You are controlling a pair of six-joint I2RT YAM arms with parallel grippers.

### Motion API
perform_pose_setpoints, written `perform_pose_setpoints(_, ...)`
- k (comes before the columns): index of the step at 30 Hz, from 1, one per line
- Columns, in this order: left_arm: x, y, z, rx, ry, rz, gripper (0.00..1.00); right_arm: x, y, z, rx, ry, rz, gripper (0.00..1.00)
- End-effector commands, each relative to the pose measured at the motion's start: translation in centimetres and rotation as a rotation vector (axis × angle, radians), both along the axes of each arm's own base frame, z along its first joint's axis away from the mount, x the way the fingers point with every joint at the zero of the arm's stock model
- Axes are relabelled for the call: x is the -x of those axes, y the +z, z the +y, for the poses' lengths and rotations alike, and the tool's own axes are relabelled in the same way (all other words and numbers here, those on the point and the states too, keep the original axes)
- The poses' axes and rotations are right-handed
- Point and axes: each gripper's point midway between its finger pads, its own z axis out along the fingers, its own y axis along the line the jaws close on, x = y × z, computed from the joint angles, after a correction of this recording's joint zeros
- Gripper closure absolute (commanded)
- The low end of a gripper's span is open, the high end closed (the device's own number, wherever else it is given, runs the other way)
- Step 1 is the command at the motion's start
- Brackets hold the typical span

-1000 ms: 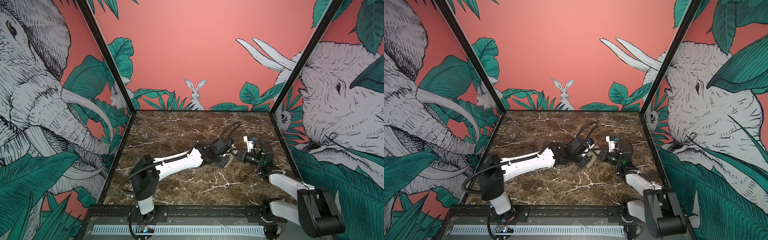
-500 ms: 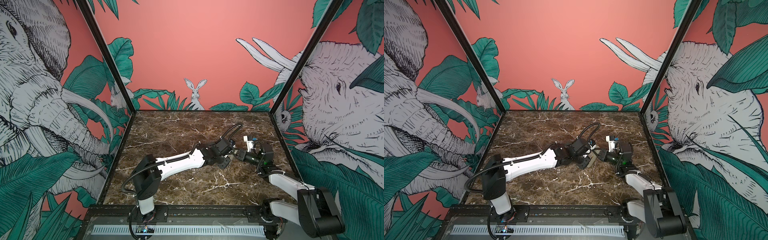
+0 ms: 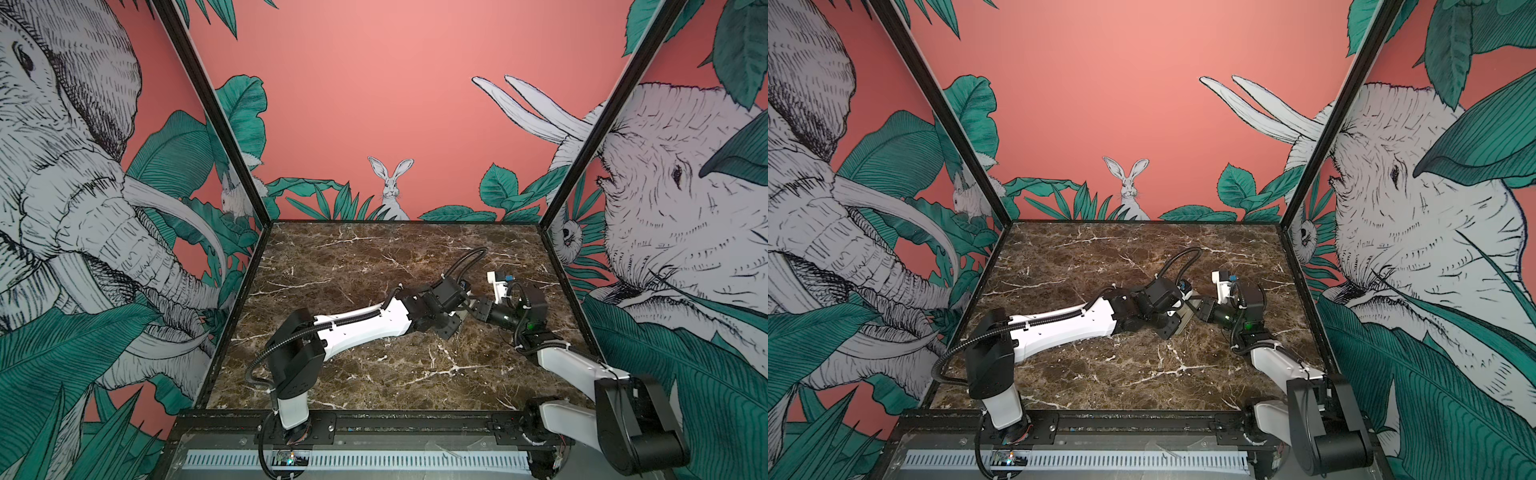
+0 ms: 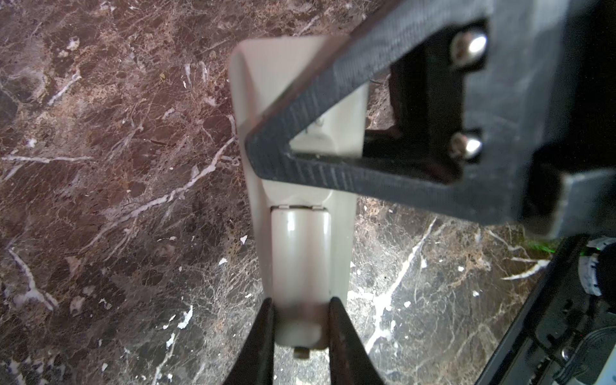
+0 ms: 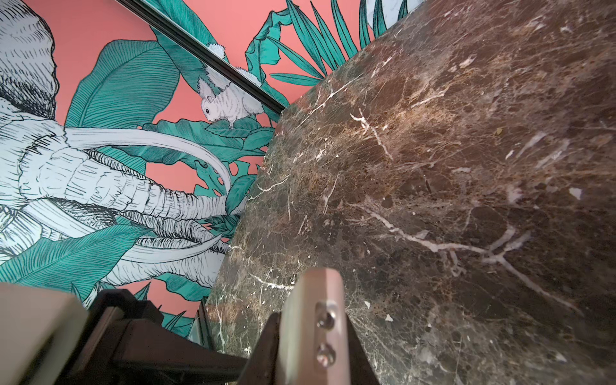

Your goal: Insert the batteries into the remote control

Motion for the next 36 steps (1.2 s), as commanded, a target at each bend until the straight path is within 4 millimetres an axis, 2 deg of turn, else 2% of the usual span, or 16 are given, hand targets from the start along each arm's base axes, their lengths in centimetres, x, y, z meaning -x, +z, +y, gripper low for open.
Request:
perform_pose_setpoints(1, 0.15, 0.76, -0.21, 0.016, 0.01, 0.003, 0.84, -0.36, 1.74, 0.32, -0.023, 0.011, -0.077, 1.0)
perform_pose_setpoints(6, 0.04, 0.67, -0.38, 0.015, 0.008, 0.0, 0.84, -0.3, 1.26, 0.39, -0.024, 0.013, -0.06, 1.0)
perform_pose_setpoints(36, -0.77, 0.86, -0.3, 0.005, 0.037, -0.034, 0.85, -0.02, 1.27, 0.75, -0.032, 0.031, -0.076, 1.0)
